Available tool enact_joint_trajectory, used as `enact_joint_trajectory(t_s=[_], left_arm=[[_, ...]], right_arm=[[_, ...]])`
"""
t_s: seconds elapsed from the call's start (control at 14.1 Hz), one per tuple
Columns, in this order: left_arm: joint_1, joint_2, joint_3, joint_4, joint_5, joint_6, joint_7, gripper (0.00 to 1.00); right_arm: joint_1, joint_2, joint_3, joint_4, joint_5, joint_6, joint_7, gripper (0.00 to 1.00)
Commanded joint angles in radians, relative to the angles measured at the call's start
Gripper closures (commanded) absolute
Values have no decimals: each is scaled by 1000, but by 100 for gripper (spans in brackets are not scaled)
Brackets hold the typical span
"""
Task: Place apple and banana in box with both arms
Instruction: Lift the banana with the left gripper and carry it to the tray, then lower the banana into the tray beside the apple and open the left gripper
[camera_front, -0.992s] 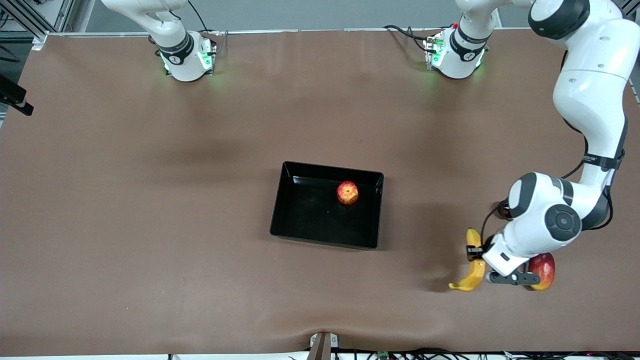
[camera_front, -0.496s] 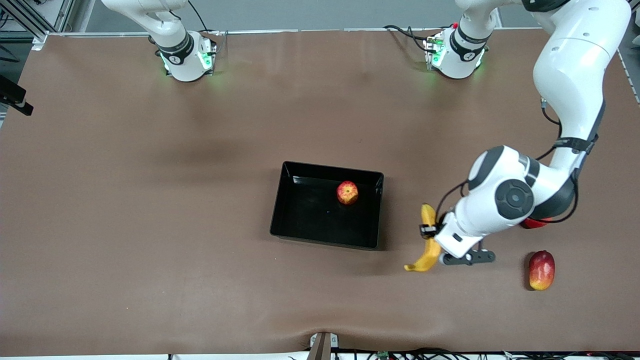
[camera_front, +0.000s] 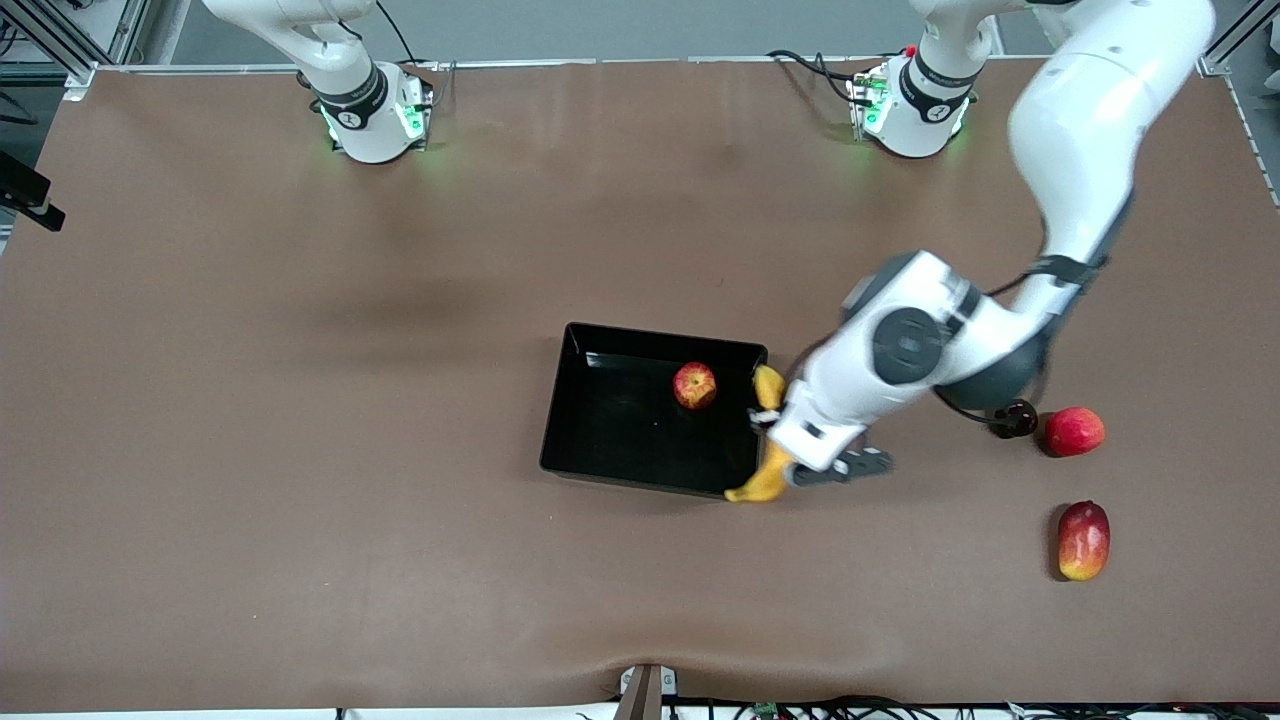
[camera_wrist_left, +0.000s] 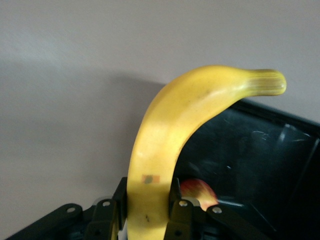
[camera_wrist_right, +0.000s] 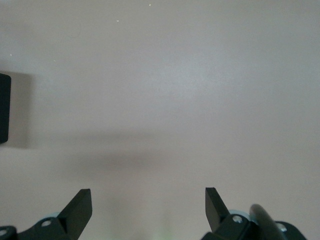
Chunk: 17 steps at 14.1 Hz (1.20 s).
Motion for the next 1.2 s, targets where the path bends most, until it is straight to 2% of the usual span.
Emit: enact_joint_trajectory(t_s=[0.0,0.21,0.5,0.71,1.13], left_arm=[[-69,4,-6,18,38,-5,-91,100],[-175,14,34,21,49,48,-114,100],[-383,19,210,21,48,150,-227,100],[-462,45,290,21,46,229,-298,100],[-491,99,310,21,49,325,-326,100]], right_arm=[[-3,2,2,5,-13,-5,1,0],[-1,2,2,5,-13,-5,1,0],[2,2,2,9,-13,1,1,0],[8,1,2,14,-12,2,1,0],[8,-2,5,22,-10,-2,1,0]])
